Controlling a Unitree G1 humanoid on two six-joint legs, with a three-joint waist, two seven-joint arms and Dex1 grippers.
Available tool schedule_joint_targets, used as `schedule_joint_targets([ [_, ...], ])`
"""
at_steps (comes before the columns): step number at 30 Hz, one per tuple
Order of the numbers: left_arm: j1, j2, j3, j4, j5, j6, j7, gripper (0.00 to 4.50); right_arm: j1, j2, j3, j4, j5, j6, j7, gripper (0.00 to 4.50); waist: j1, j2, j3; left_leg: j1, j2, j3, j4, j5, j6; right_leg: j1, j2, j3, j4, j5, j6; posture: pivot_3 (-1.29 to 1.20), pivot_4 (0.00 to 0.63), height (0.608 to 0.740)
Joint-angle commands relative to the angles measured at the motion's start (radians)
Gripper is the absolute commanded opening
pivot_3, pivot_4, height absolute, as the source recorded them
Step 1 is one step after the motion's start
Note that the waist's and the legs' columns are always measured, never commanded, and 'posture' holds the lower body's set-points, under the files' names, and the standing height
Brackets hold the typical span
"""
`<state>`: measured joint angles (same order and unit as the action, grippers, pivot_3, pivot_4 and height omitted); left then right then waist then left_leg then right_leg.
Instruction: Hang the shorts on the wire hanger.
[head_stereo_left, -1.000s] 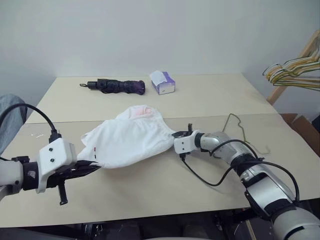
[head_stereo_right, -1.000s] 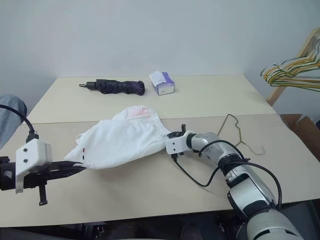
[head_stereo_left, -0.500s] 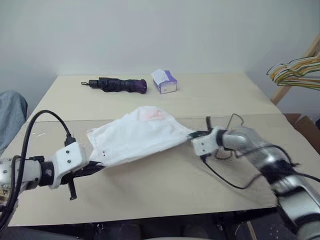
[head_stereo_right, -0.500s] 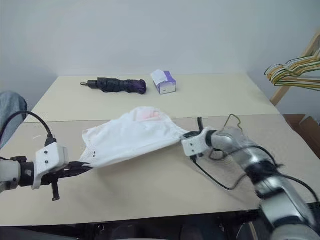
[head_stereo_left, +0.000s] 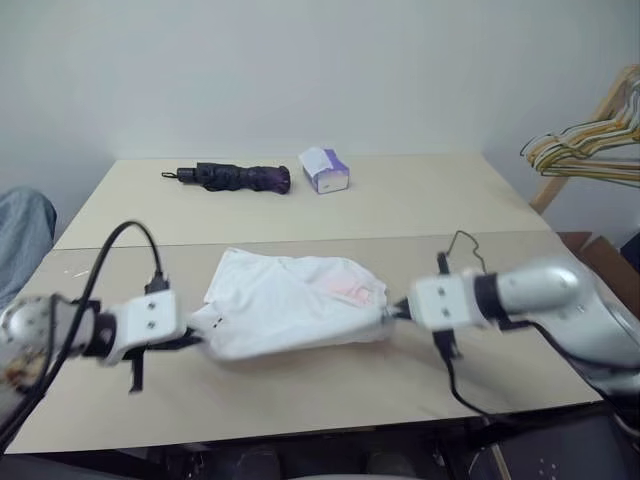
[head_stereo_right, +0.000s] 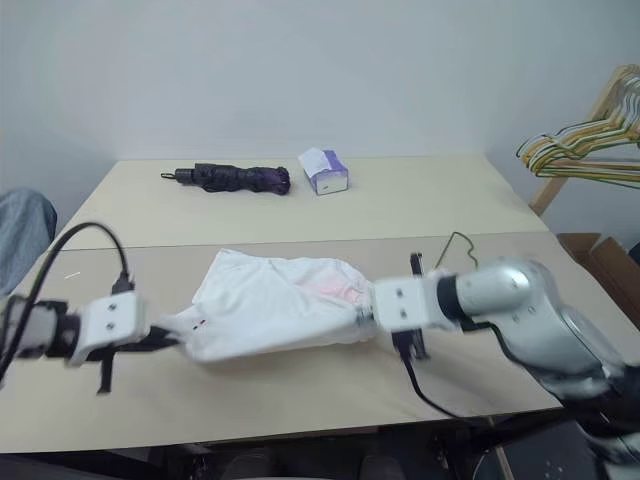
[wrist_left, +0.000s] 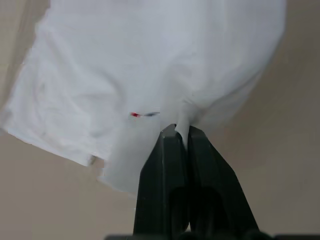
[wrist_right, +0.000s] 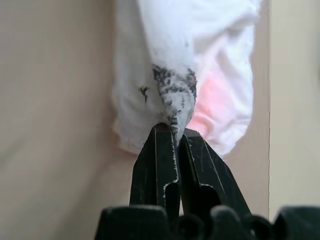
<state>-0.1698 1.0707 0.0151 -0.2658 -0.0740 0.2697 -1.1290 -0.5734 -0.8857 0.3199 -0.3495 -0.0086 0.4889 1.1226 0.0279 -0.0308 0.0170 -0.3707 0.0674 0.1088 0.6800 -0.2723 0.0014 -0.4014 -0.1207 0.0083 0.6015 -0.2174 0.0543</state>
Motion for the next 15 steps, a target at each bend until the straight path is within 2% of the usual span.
schedule_joint_targets([
  [1, -0.403, -0.216, -0.121, 0.308, 0.272, -0.001, 0.403, 0.0, -0.258, 0.143, 0.008, 0.339, -0.178, 0.037, -0.277, 0.03, 0.016, 0.002, 0.0, -0.002, -0.001, 0.0, 0.0, 0.0, 0.0, -0.003, 0.0, 0.001, 0.002, 0.002, 0.004, 0.1, 0.0, 0.74],
  [2, -0.562, -0.316, -0.101, 0.422, 0.301, 0.026, 0.571, 0.0, -0.356, 0.19, 0.005, 0.465, -0.243, 0.014, -0.408, 0.03, 0.025, 0.001, 0.001, -0.002, -0.002, 0.0, 0.001, 0.002, -0.002, -0.002, 0.001, 0.0, 0.003, 0.004, 0.006, 0.1, 0.0, 0.74],
  [4, -0.767, -0.431, -0.02, 0.557, 0.304, 0.013, 0.801, 0.0, -0.496, 0.246, -0.017, 0.653, -0.336, -0.081, -0.653, 0.03, 0.031, -0.003, 0.003, -0.011, -0.002, -0.005, 0.001, 0.01, -0.011, -0.008, 0.001, -0.003, 0.005, 0.006, 0.005, 0.1, 0.0, 0.74],
  [7, -0.943, -0.474, 0.122, 0.588, 0.257, -0.096, 1.021, 0.0, -0.627, 0.266, -0.066, 0.771, -0.412, -0.23, -0.949, 0.03, 0.019, -0.003, 0.002, -0.027, -0.001, -0.008, -0.003, 0.013, -0.016, -0.026, 0.004, -0.004, 0.008, 0.011, 0.006, 0.09, 0.0, 0.74],
  [9, -0.975, -0.46, 0.183, 0.531, 0.201, -0.138, 1.023, 0.0, -0.637, 0.247, -0.096, 0.735, -0.435, -0.293, -1.033, 0.03, 0.006, -0.002, 0.002, -0.026, 0.0, -0.008, -0.009, 0.011, -0.019, -0.03, 0.003, -0.01, 0.007, 0.01, 0.005, 0.09, 0.0, 0.74],
  [11, -0.961, -0.437, 0.227, 0.459, 0.156, -0.143, 0.995, 0.0, -0.605, 0.226, -0.122, 0.667, -0.45, -0.327, -1.067, 0.03, -0.011, -0.001, 0.001, -0.021, -0.002, -0.008, -0.019, 0.011, -0.02, -0.031, -0.003, -0.027, 0.007, 0.01, 0.005, 0.09, 0.0, 0.74],
  [13, -0.919, -0.409, 0.261, 0.386, 0.113, -0.178, 0.957, 0.0, -0.56, 0.208, -0.141, 0.598, -0.46, -0.34, -1.072, 0.03, -0.022, -0.001, 0.001, -0.019, -0.001, -0.008, -0.02, 0.011, -0.02, -0.031, -0.008, -0.044, 0.007, 0.01, 0.005, 0.09, 0.0, 0.74],
  [15, -0.847, -0.368, 0.274, 0.297, 0.049, -0.165, 0.859, 0.0, -0.498, 0.186, -0.146, 0.525, -0.461, -0.341, -1.026, 0.03, -0.031, -0.001, 0.001, -0.02, -0.001, -0.008, -0.02, 0.01, -0.02, -0.03, -0.01, -0.051, 0.007, 0.01, 0.005, 0.09, 0.0, 0.74],
])
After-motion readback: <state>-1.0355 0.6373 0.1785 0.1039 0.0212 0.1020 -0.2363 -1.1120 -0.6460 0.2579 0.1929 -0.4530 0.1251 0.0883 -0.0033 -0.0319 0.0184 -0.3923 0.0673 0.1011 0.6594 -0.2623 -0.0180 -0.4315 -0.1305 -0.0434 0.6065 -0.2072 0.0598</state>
